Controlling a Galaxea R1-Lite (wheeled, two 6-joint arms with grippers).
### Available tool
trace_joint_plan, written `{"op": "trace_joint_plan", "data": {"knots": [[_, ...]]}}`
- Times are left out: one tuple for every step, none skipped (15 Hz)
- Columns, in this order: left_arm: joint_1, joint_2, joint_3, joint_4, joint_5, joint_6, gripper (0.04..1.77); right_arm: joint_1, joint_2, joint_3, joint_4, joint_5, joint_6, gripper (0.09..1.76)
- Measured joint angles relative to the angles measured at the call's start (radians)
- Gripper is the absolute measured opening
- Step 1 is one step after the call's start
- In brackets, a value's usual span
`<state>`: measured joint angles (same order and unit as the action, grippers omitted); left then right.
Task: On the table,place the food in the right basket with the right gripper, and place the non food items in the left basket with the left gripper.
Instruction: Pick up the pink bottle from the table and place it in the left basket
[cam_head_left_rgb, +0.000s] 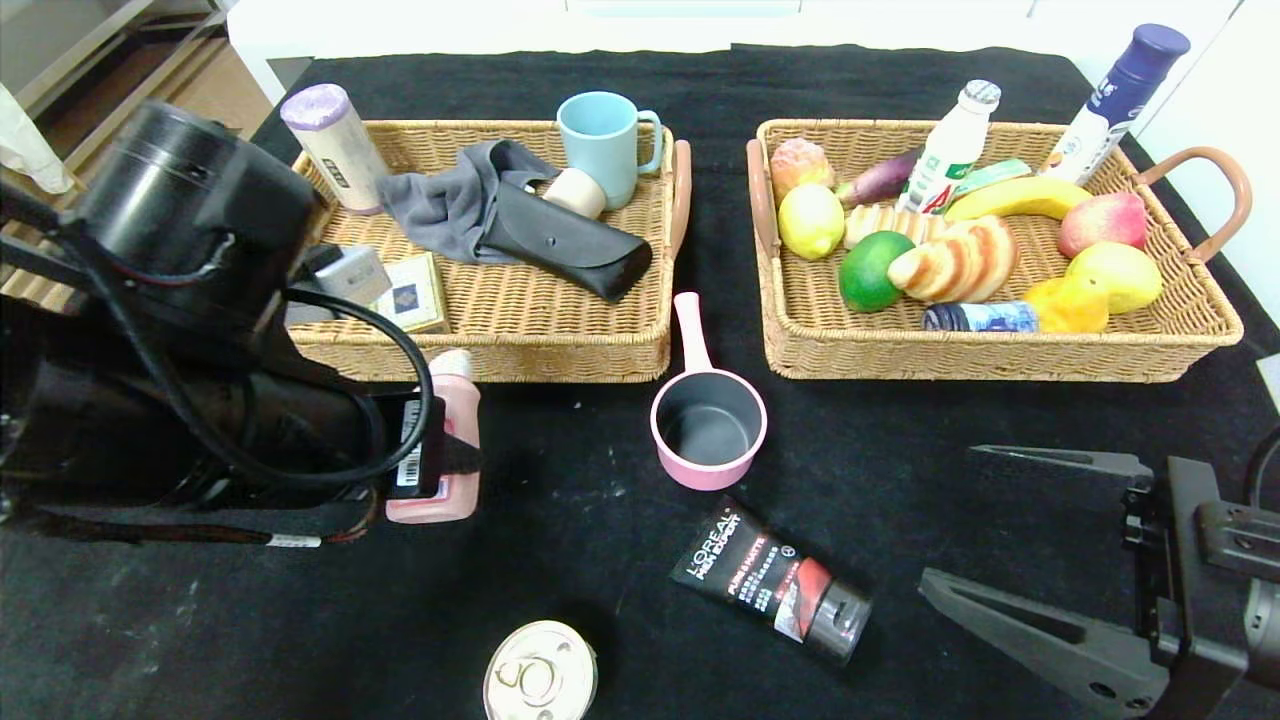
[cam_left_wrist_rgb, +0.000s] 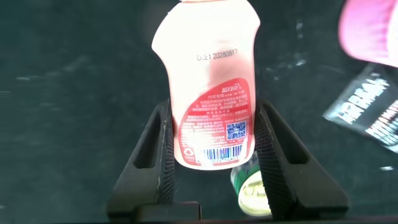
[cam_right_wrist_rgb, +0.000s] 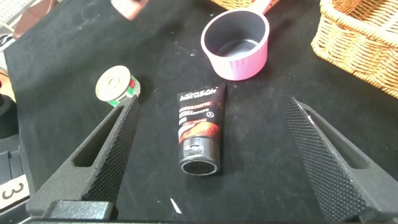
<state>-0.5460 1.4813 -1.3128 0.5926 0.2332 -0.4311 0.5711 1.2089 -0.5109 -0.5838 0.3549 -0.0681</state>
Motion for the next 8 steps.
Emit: {"op": "trace_joint_plan", "data": {"knots": [[0.000,-0.024,-0.002,-0.004,-0.003,0.009,0.83,0.000,0.001,0.000,0.000,0.000,0.000,1.71],[0.002,-0.044,-0.009,-0.019,-0.003,0.041,0.83,0.001,0.003,0.000,0.000,-0.001,0.000,1.71],[0.011,-0.062,-0.019,-0.056,-0.005,0.067,0.83,0.001,0.005,0.000,-0.001,-0.001,-0.001,1.71],[0.025,-0.074,-0.030,-0.101,-0.004,0.085,0.83,0.001,0.006,0.000,-0.001,-0.001,0.000,1.71],[0.036,-0.080,-0.040,-0.134,0.000,0.101,0.83,0.001,0.007,0.000,-0.002,-0.002,0.000,1.71],[0.041,-0.082,-0.049,-0.149,0.003,0.120,0.83,0.001,0.008,-0.001,-0.003,-0.001,0.000,1.71],[0.045,-0.080,-0.060,-0.163,0.004,0.136,0.83,0.001,0.008,-0.002,-0.003,-0.001,0.001,1.71],[0.047,-0.076,-0.067,-0.184,0.004,0.143,0.83,0.001,0.008,-0.003,-0.003,-0.001,0.000,1.71]]}}
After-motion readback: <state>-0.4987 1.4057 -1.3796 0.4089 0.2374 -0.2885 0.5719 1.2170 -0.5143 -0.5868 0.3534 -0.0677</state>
